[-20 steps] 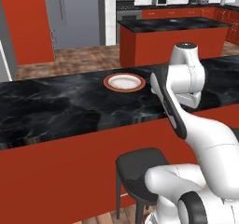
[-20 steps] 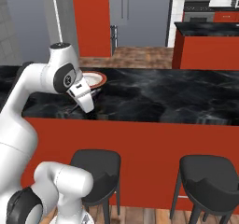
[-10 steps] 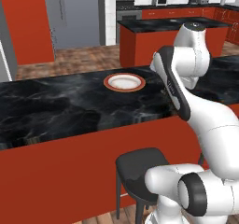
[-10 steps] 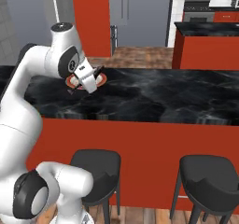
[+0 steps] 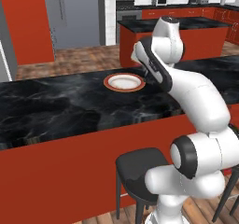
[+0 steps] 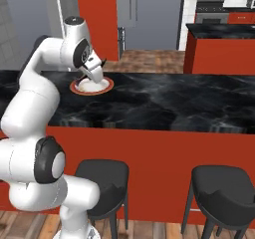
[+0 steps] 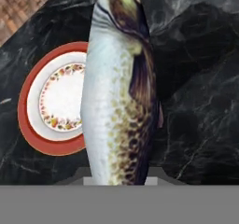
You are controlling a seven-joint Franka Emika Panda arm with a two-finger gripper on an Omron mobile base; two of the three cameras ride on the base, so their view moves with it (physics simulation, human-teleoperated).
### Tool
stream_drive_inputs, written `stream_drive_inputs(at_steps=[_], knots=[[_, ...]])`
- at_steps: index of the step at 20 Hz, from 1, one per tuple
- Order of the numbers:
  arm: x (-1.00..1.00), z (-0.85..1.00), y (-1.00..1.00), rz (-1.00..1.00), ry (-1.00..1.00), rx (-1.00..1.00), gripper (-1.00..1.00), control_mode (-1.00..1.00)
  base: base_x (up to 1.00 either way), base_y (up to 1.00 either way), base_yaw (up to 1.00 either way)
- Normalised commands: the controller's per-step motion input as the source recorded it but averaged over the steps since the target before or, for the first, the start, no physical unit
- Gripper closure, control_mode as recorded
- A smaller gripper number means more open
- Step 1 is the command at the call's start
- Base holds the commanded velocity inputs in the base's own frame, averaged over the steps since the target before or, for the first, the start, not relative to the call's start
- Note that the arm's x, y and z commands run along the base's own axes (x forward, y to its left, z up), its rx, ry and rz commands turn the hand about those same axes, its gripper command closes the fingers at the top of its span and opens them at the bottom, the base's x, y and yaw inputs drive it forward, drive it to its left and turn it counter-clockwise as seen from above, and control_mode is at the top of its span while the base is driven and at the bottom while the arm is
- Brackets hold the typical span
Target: Take the fish from the fridge and place it on the digital scale on the counter by the fridge. Wait a few seconds for a reading, then move it to the plate on the dining counter.
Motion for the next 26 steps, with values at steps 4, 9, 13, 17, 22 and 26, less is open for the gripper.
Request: stream_drive_inputs(at_steps=[4,9,13,17,22,26], knots=[[0.79,-0.24,0.42,0.03,0.08,0.00,1.00,-1.00,0.00,0.00,0.00],[0.65,-0.39,0.24,0.00,0.12,-0.02,1.00,-1.00,0.00,0.00,0.00],[0.66,-0.41,0.21,0.00,0.13,-0.02,1.00,-1.00,0.00,0.00,0.00],[0.54,-0.42,0.05,0.00,0.14,-0.02,1.00,-1.00,0.00,0.00,0.00],[0.47,-0.35,0.00,0.00,0.10,0.00,1.00,-1.00,0.00,0.00,0.00],[0.43,-0.24,0.00,0.00,0.07,0.00,1.00,-1.00,0.00,0.00,0.00]])
